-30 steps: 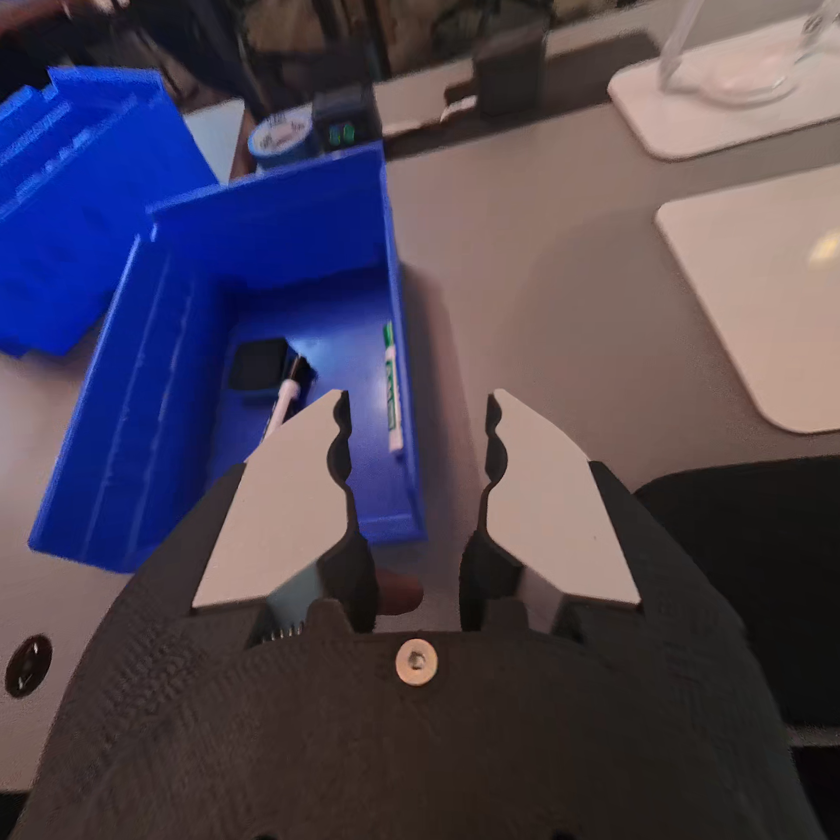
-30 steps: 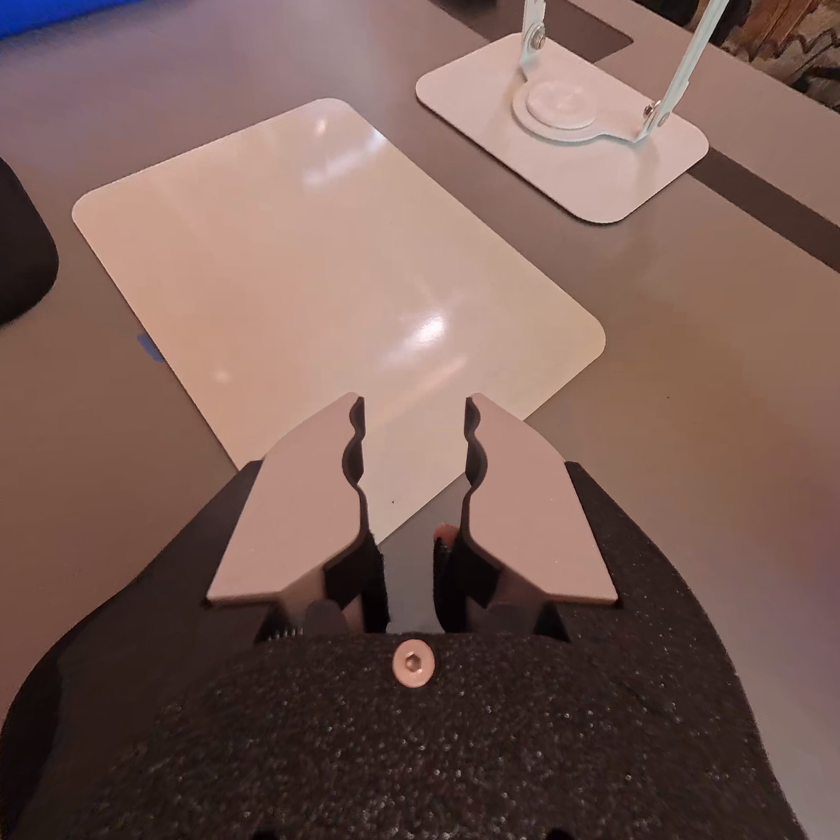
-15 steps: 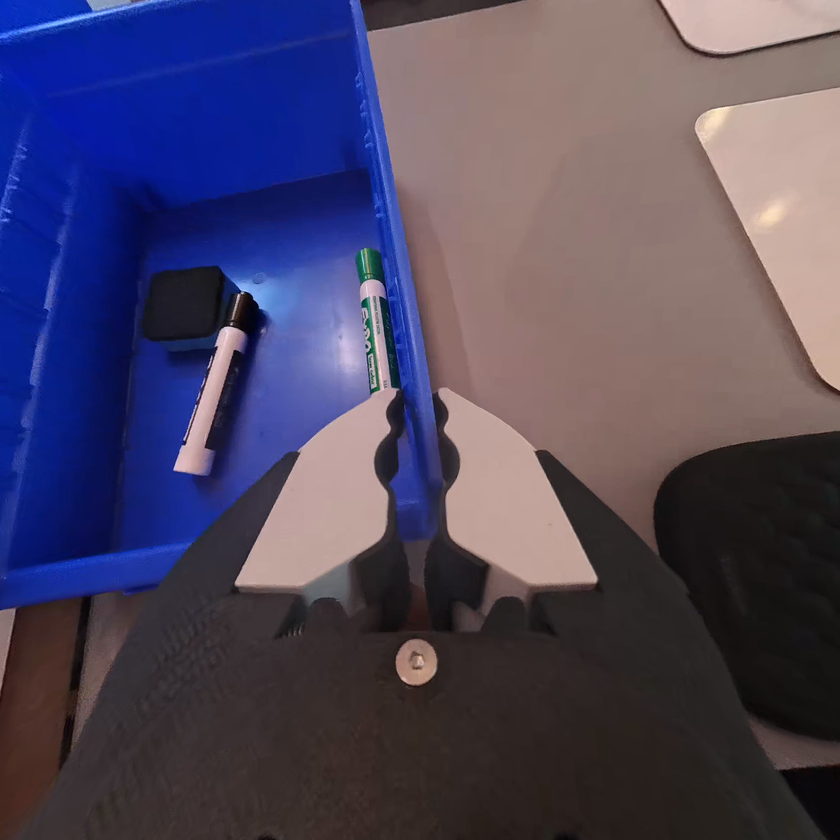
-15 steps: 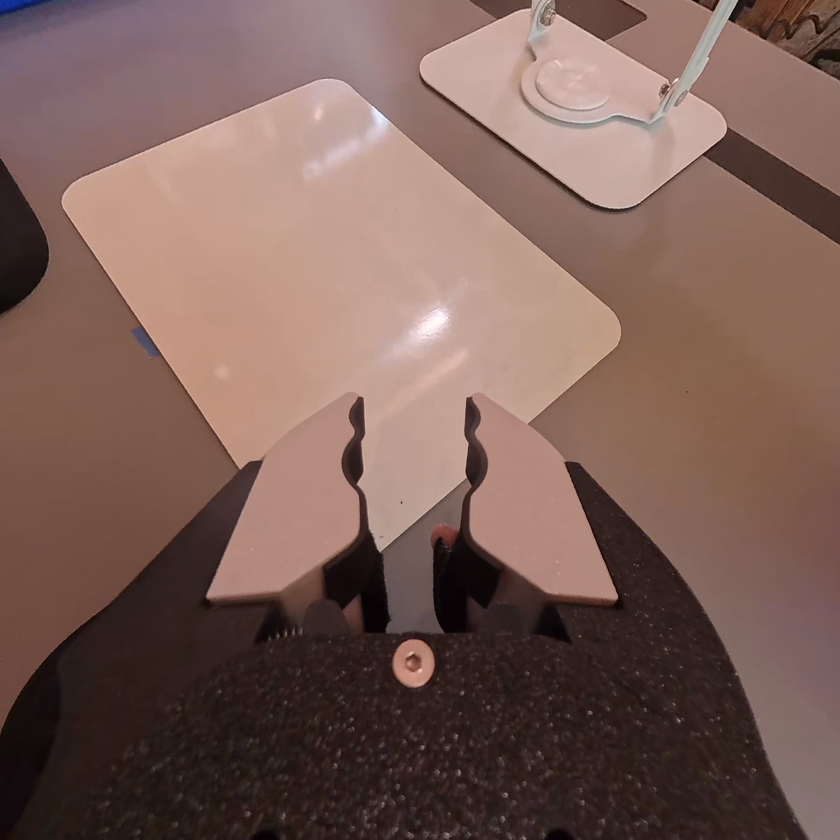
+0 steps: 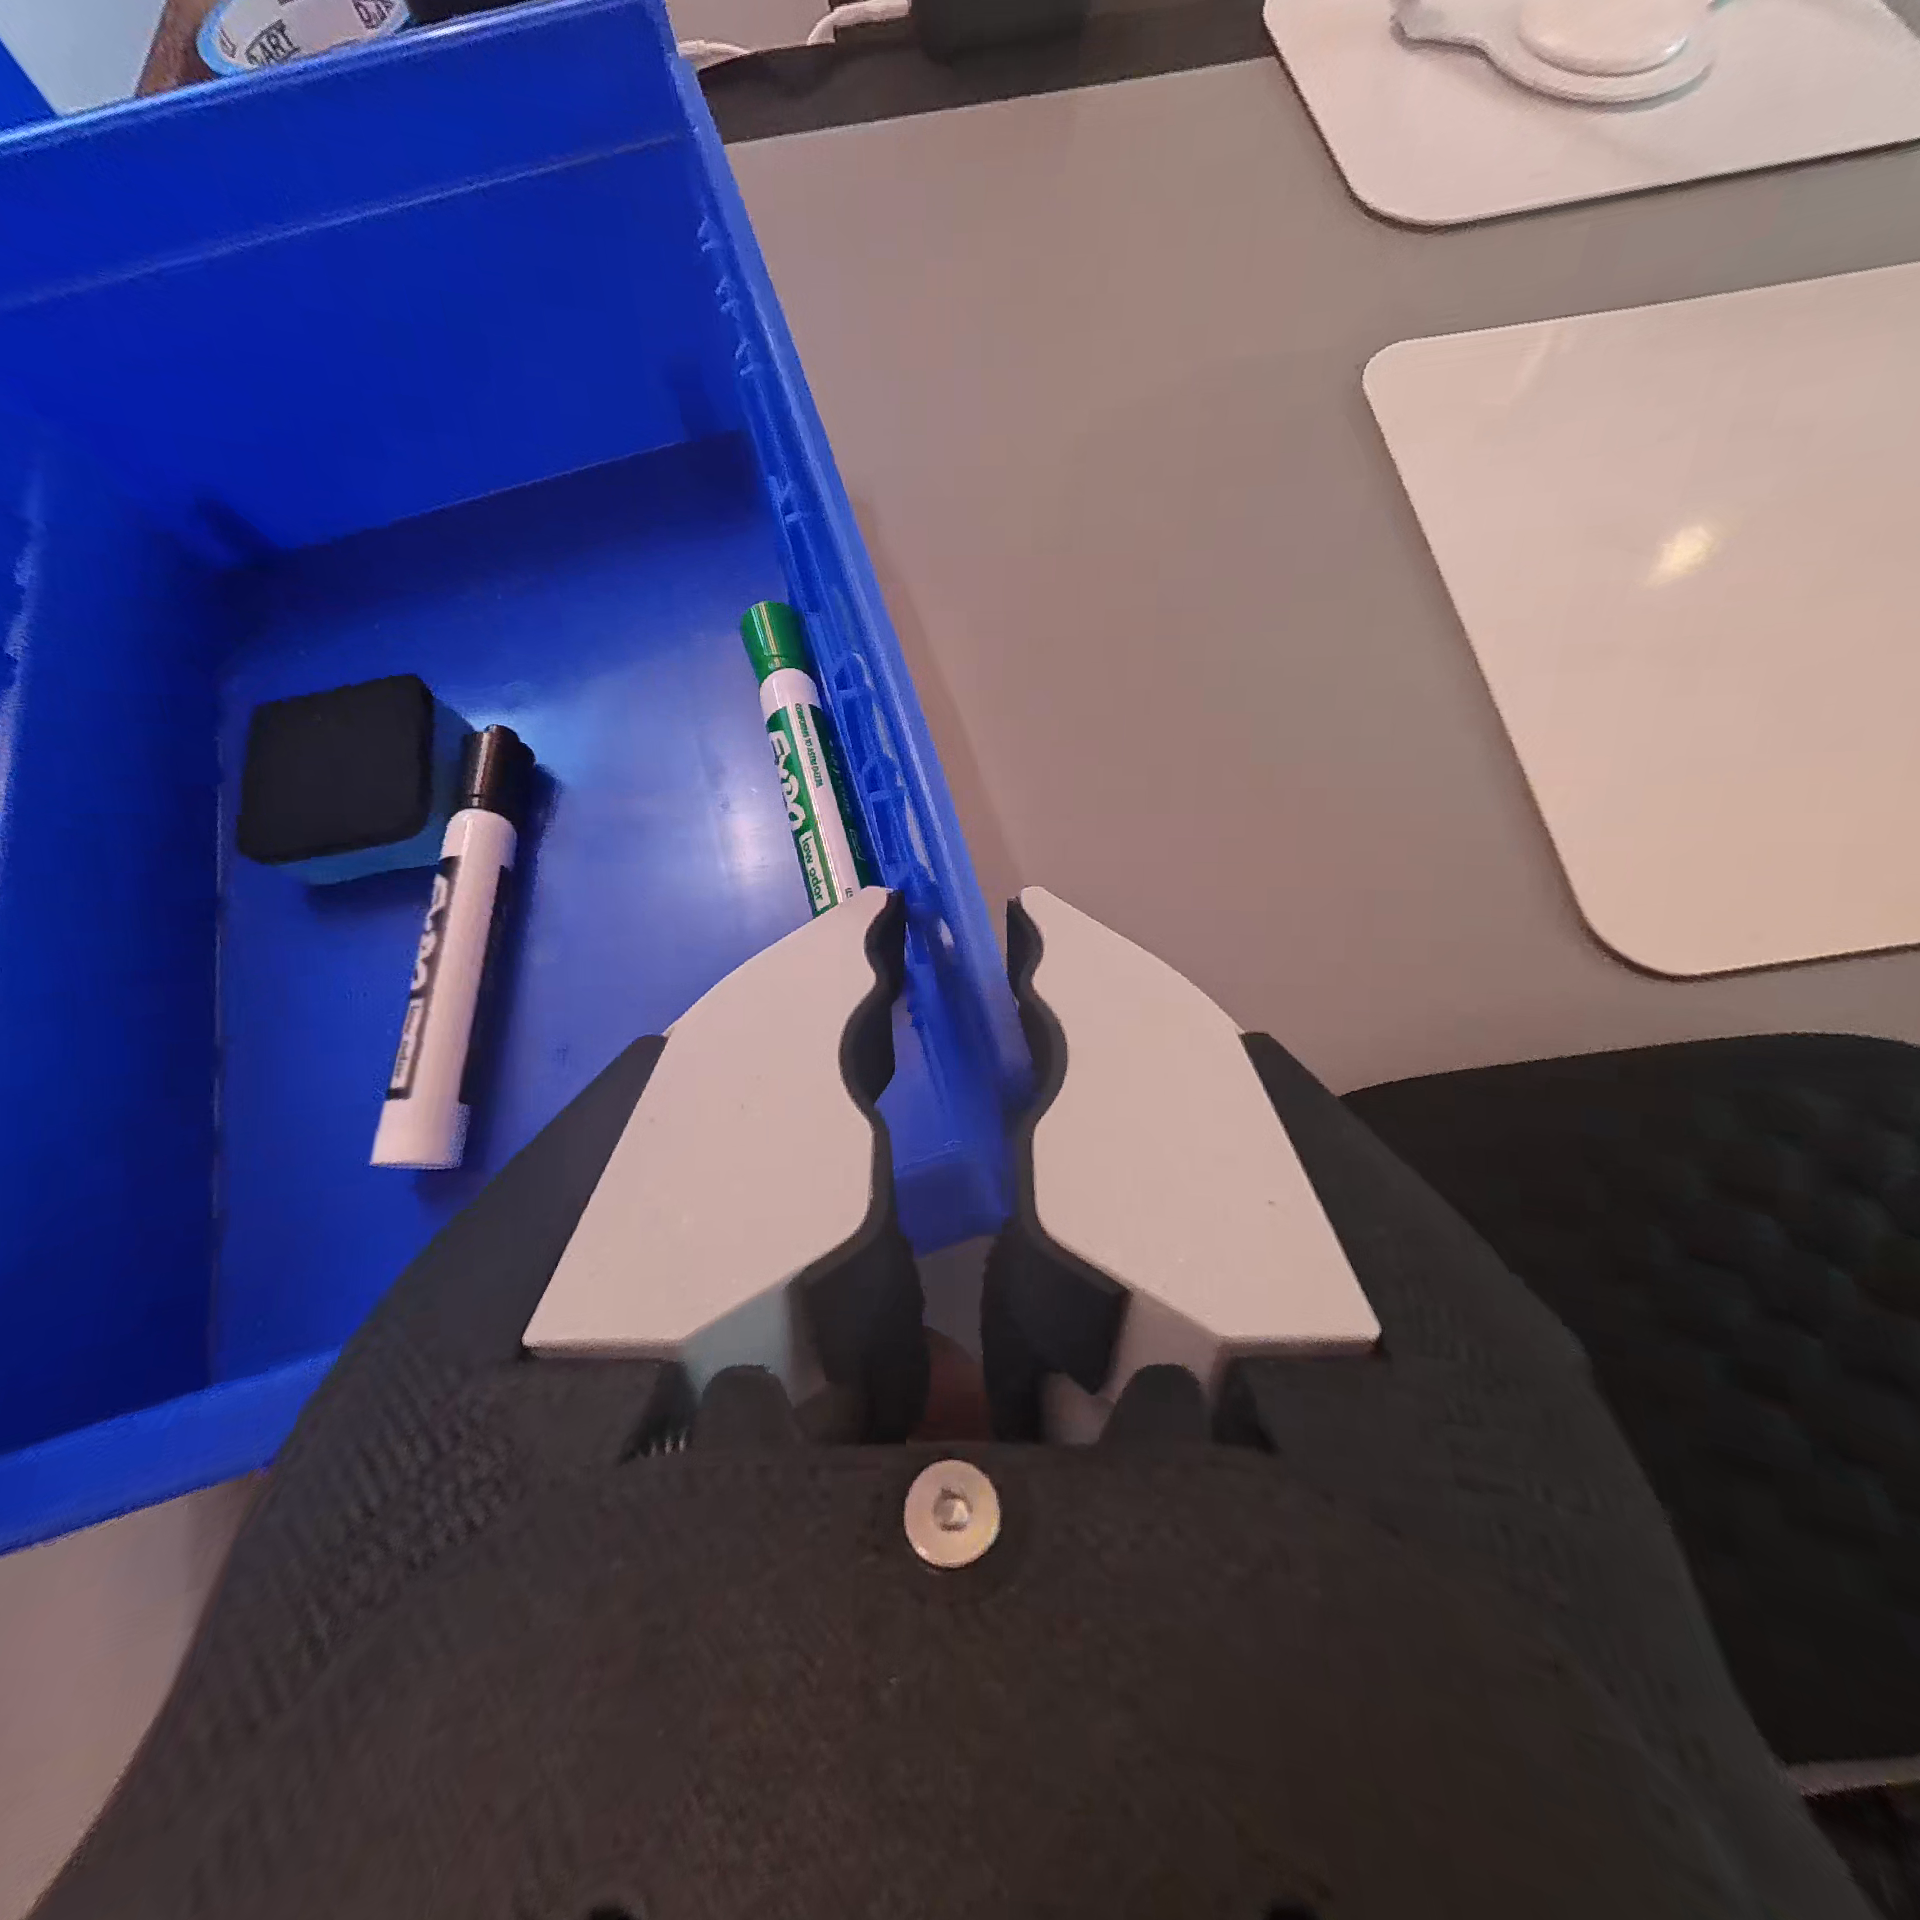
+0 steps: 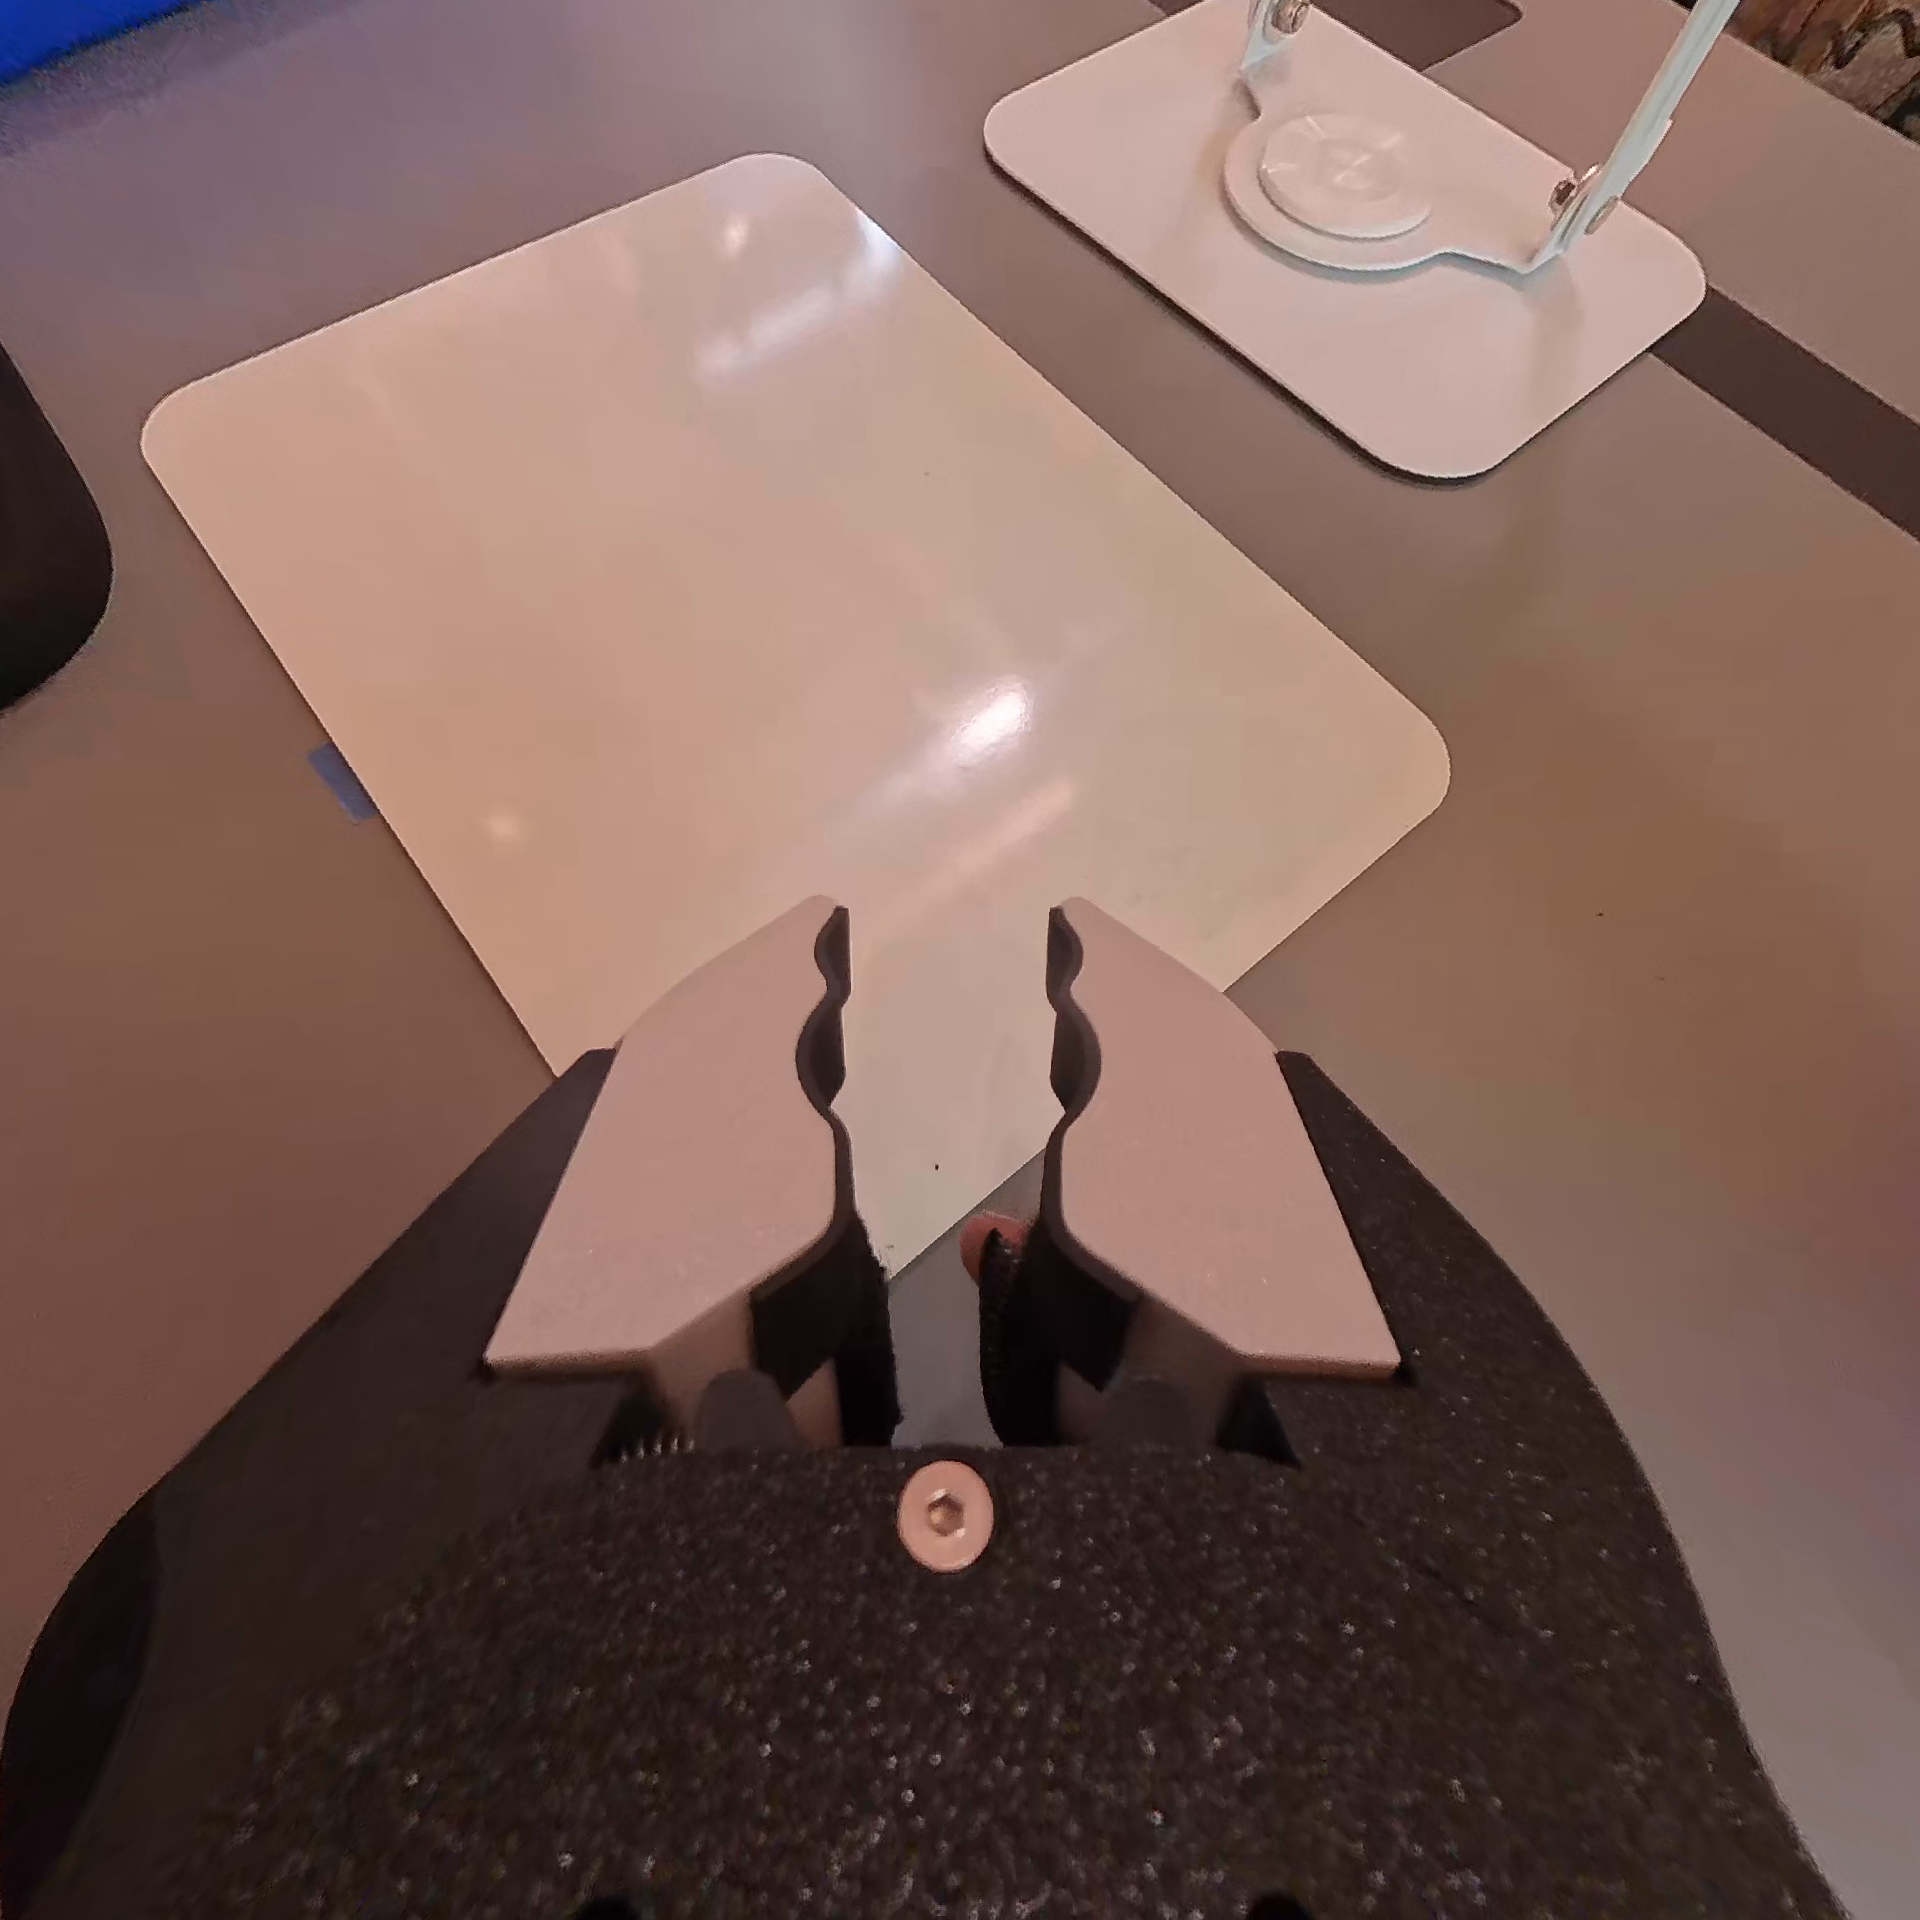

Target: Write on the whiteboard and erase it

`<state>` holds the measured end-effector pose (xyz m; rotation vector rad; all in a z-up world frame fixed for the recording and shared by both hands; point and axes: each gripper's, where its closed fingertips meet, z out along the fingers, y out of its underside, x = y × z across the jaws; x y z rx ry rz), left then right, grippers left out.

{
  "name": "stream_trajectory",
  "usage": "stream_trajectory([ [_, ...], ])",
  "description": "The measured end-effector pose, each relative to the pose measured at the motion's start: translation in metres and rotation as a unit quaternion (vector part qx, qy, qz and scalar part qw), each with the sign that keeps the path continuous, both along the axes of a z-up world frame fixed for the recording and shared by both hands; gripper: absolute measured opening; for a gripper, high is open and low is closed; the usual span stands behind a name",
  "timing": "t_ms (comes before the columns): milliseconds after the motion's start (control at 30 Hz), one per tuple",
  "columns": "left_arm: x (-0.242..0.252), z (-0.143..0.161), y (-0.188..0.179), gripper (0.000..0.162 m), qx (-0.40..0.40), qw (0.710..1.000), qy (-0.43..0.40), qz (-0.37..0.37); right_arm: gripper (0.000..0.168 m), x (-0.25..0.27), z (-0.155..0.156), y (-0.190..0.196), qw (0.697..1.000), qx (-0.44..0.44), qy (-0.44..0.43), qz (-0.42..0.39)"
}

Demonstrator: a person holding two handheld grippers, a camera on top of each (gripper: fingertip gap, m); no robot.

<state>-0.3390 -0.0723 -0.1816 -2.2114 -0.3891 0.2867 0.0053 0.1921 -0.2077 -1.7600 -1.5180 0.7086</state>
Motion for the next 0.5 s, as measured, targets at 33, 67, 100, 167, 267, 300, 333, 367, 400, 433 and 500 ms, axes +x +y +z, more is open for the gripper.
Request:
stream_trajectory([
  [33, 0.004, 0.000, 0.003, 0.019, 0.003, 1.000, -0.003, 0.001, 0.036, 0.000, 0.000, 0.000, 1.000, -0.001, 0.000, -0.001],
  [67, 0.009, 0.000, 0.008, 0.021, 0.010, 1.000, -0.010, -0.003, 0.035, 0.001, -0.001, 0.001, 1.000, -0.002, 0.002, -0.001],
  [100, 0.015, 0.000, 0.013, 0.023, 0.017, 1.000, -0.019, -0.010, 0.035, 0.001, 0.000, 0.001, 1.000, -0.002, 0.003, -0.002],
  [167, 0.028, 0.001, 0.024, 0.029, 0.029, 0.999, -0.037, -0.026, 0.034, 0.001, 0.000, 0.002, 1.000, -0.003, 0.006, -0.003],
  [267, 0.047, 0.002, 0.044, 0.038, 0.049, 0.995, -0.063, -0.057, 0.034, 0.001, 0.000, 0.003, 1.000, -0.004, 0.010, -0.003],
  [300, 0.054, 0.002, 0.052, 0.041, 0.058, 0.993, -0.071, -0.069, 0.034, 0.001, -0.001, 0.003, 1.000, -0.006, 0.012, -0.003],
  [333, 0.060, 0.003, 0.059, 0.045, 0.064, 0.991, -0.079, -0.083, 0.033, 0.000, -0.002, 0.003, 1.000, -0.009, 0.012, -0.002],
  [367, 0.067, 0.003, 0.066, 0.050, 0.067, 0.989, -0.088, -0.098, 0.033, 0.000, -0.003, 0.003, 1.000, -0.011, 0.011, -0.003],
  [400, 0.073, 0.004, 0.070, 0.054, 0.067, 0.987, -0.095, -0.112, 0.033, 0.001, -0.004, 0.003, 1.000, -0.012, 0.010, -0.004],
  [433, 0.078, 0.005, 0.073, 0.058, 0.065, 0.984, -0.101, -0.129, 0.033, 0.001, -0.004, 0.003, 1.000, -0.012, 0.011, -0.004],
  [500, 0.084, 0.013, 0.071, 0.062, 0.064, 0.980, -0.106, -0.158, 0.033, 0.001, -0.004, 0.003, 1.000, -0.012, 0.014, -0.003],
])
